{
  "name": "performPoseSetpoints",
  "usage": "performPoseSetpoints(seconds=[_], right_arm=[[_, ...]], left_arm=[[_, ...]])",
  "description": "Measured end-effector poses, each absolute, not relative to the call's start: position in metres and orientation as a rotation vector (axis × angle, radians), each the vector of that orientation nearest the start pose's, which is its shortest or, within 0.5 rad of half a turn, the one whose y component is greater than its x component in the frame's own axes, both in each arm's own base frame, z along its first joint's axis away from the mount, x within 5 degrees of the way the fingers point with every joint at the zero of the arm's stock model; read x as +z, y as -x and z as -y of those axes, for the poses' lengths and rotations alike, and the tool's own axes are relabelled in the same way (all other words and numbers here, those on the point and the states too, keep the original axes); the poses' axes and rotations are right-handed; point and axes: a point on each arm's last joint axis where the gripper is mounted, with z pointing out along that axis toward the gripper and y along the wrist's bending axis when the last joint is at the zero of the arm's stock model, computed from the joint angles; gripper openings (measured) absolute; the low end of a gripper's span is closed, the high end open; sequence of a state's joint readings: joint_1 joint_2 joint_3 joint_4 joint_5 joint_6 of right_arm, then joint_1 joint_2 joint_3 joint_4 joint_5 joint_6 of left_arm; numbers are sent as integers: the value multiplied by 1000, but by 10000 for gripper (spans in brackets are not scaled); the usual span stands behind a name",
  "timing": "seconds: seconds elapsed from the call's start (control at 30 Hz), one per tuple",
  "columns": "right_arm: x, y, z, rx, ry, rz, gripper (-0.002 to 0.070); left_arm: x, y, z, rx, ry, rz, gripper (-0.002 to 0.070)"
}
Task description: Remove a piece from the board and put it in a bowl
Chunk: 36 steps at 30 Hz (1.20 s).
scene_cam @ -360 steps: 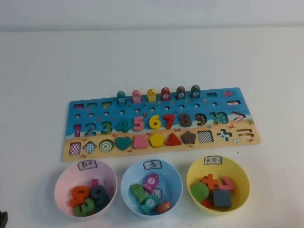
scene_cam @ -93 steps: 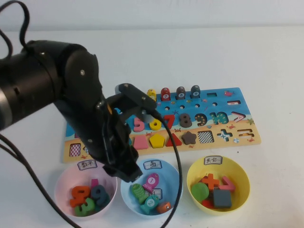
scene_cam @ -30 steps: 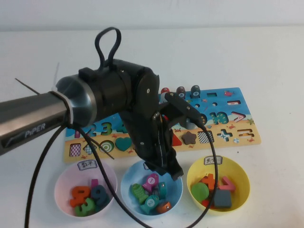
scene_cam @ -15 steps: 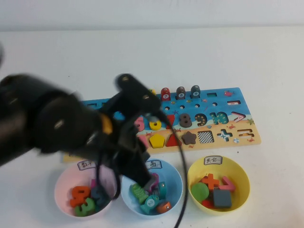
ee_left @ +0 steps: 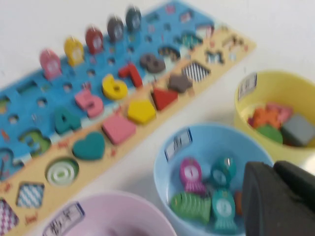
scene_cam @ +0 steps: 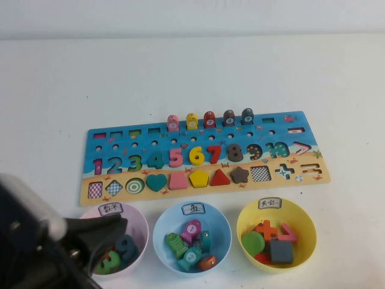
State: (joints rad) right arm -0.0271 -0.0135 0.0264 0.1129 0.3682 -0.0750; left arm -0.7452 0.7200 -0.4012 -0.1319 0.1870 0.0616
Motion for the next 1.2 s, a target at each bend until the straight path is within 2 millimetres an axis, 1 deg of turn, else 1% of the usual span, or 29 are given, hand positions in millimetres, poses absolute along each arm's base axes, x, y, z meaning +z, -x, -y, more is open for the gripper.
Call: performPoseSetpoints(seconds=[0.1, 0.2, 0.4, 0.8, 0.9, 1.07, 1.2], right_arm=[[172, -53, -2, 40, -25, -1862, -17], [172, -53, -2, 41, -26, -1862, -17], [172, -53, -2, 41, -26, -1862, -17], [172, -53, -2, 41, -26, -1862, -17], [172, -53, -2, 41, -26, -1862, -17], [172, -53, -2, 41, -26, -1862, -17], [172, -53, -2, 41, -26, -1862, -17]], left_arm=[[258, -99, 92, -582, -608, -1788, -1], [249, -97, 88, -590, -569, -1719, -1], [236, -95, 85, -586, -561, -1720, -2], [234, -95, 85, -579, -566, -1712, -2], [229, -94, 82, -567, -551, -1671, -2], [217, -86, 60, -504, -431, -1481, -2], [223, -77, 44, -434, -365, -1354, -2]])
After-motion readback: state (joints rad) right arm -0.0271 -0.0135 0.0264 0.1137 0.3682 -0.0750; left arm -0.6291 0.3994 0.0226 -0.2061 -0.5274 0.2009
